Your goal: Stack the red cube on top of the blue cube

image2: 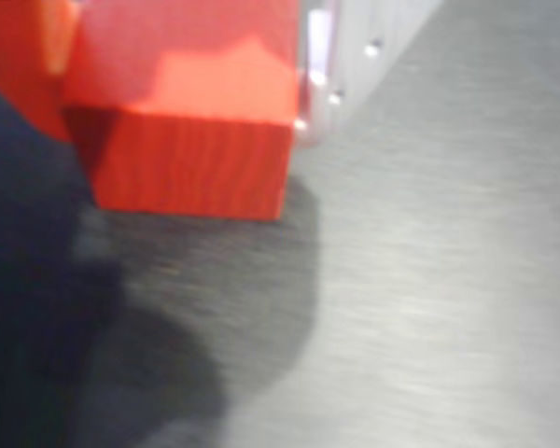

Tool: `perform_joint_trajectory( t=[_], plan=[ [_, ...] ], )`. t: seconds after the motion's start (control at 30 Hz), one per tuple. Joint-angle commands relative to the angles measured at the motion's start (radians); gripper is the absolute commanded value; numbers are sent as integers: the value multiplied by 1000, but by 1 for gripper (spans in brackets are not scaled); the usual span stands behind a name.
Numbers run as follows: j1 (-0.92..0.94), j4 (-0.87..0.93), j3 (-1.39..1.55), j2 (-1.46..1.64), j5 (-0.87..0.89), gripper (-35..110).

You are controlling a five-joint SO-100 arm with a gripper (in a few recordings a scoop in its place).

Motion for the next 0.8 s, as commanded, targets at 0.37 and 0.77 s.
perform_joint_trajectory(
  t=[0.37, 0.77],
  plan=[
    [72, 319, -190, 143, 3, 0],
    [179, 543, -353, 169, -31, 0]
  ],
)
